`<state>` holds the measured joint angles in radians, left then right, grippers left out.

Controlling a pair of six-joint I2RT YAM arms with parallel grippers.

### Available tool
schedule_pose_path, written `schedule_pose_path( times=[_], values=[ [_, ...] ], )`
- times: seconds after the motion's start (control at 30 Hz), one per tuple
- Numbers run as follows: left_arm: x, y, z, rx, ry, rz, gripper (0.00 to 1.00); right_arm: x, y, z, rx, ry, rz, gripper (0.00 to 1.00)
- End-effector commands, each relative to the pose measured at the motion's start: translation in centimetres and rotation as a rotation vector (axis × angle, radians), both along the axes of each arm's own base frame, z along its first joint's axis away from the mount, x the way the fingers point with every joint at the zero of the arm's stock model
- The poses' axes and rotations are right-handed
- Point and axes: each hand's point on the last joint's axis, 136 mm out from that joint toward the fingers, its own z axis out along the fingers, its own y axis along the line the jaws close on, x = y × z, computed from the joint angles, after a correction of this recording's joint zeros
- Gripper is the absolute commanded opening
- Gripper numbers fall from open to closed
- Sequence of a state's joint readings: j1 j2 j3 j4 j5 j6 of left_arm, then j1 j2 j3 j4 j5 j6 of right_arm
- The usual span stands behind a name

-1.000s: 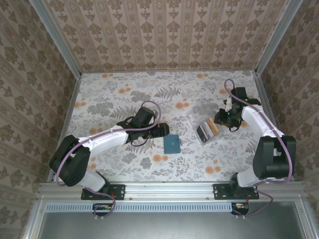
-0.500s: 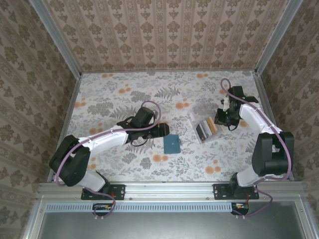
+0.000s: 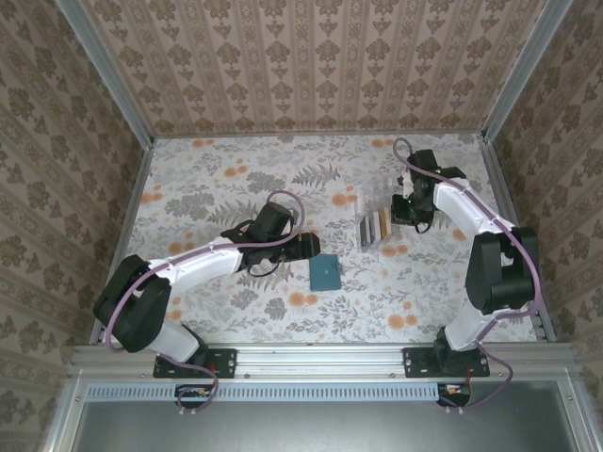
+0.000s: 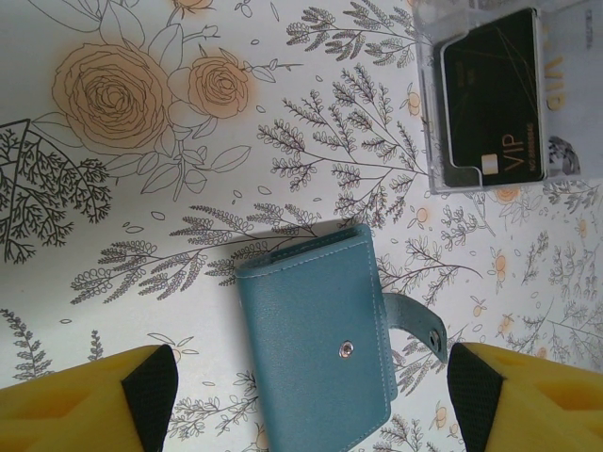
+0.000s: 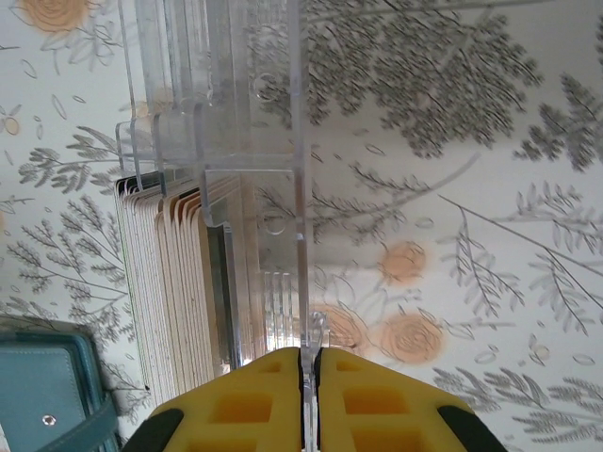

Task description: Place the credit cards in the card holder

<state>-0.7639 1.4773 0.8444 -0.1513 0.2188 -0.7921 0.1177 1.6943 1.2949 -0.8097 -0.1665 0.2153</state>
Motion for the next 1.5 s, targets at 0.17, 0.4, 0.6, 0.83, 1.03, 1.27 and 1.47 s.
schedule_pose_path(
  times=[0.17, 0.4, 0.6, 0.83, 1.03, 1.27, 1.47],
  values=[
    [0.3, 1.1, -0.1, 0.029, 0.007, 0.040, 0.78, 3.7, 3.9, 0.2, -0.015, -0.034, 0.109, 0.09],
    [0.6, 1.7, -0.6, 0.039, 0.011, 0.064, 0.78, 4.9, 5.8, 0.4, -0.002, -0.042, 0.160, 0.10],
    [1.2, 1.8, -0.8, 0.037, 0.009, 0.079, 0.78, 4.8, 5.9, 0.3, -0.008, -0.021, 0.190, 0.11],
    [3.1, 1.3, -0.6, 0.017, -0.006, 0.088, 0.78, 4.1, 6.0, 0.9, 0.001, -0.015, 0.208, 0.11],
    [4.2, 1.3, 1.2, 0.019, 0.022, 0.079, 0.78, 3.9, 6.2, 0.5, -0.008, 0.022, 0.265, 0.11],
    [4.7, 1.5, 2.2, 0.027, -0.003, 0.062, 0.78, 4.2, 6.0, 0.8, -0.012, 0.012, 0.217, 0.20],
    [4.5, 1.3, 1.7, -0.028, -0.020, 0.078, 0.78, 5.0, 4.6, 4.3, -0.074, -0.067, 0.144, 0.37]
  ],
)
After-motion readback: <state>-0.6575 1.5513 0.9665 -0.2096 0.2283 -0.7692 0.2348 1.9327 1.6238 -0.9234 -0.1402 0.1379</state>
